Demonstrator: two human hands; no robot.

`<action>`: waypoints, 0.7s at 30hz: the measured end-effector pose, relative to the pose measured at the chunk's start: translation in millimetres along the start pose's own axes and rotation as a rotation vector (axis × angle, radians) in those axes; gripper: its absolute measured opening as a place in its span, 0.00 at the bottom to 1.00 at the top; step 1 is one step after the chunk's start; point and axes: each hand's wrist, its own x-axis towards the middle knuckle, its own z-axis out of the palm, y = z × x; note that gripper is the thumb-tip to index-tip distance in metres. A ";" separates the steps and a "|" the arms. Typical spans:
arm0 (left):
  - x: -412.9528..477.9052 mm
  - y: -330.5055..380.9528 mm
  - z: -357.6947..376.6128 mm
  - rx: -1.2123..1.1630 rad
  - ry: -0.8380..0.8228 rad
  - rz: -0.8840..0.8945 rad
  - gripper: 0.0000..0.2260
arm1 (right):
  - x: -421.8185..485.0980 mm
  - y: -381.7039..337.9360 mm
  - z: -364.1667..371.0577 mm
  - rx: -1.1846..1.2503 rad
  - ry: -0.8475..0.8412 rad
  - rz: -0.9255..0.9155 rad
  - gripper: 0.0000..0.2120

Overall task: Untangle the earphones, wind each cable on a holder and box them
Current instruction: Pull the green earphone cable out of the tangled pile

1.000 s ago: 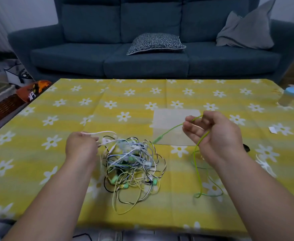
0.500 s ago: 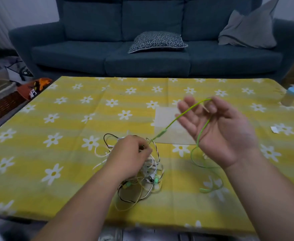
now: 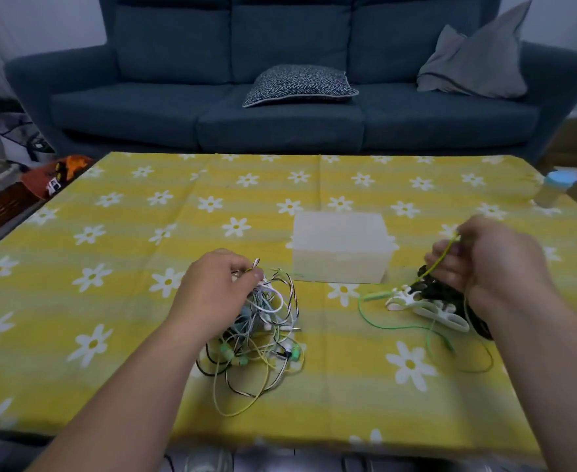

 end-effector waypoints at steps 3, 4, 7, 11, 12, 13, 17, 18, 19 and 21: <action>-0.3 1.4 0.6 -0.059 0.008 0.038 0.07 | -0.1 12.8 -0.3 -0.765 -0.082 -0.119 0.09; -1.2 1.8 0.6 -0.062 0.004 0.045 0.07 | -0.6 17.8 0.0 -1.084 -0.125 -0.172 0.09; -2.6 3.2 2.0 -0.062 -0.012 0.061 0.08 | -12.3 32.0 12.0 -1.551 -0.109 -0.307 0.06; -3.4 5.2 5.4 -0.050 -0.031 0.062 0.07 | -36.9 47.4 43.6 -1.075 -0.389 -0.521 0.17; -3.3 5.3 5.8 -0.051 -0.037 0.061 0.07 | -42.7 51.5 51.0 -0.931 -0.510 -0.524 0.18; -3.5 5.3 5.7 -0.057 -0.043 0.062 0.06 | -46.4 56.0 56.9 -0.852 -0.600 -0.525 0.19; -3.3 3.8 4.8 -0.108 -0.087 0.105 0.06 | -48.7 72.8 71.8 -0.796 -0.737 -0.571 0.24; -3.5 3.5 4.4 -0.122 -0.105 0.120 0.05 | -49.1 74.7 74.1 -0.772 -0.755 -0.569 0.24; -3.7 3.0 4.1 -0.130 -0.123 0.139 0.05 | -49.1 76.1 76.3 -0.760 -0.767 -0.568 0.24; -4.2 1.7 3.4 -0.141 -0.151 0.170 0.05 | -48.7 79.0 80.3 -0.784 -0.775 -0.559 0.22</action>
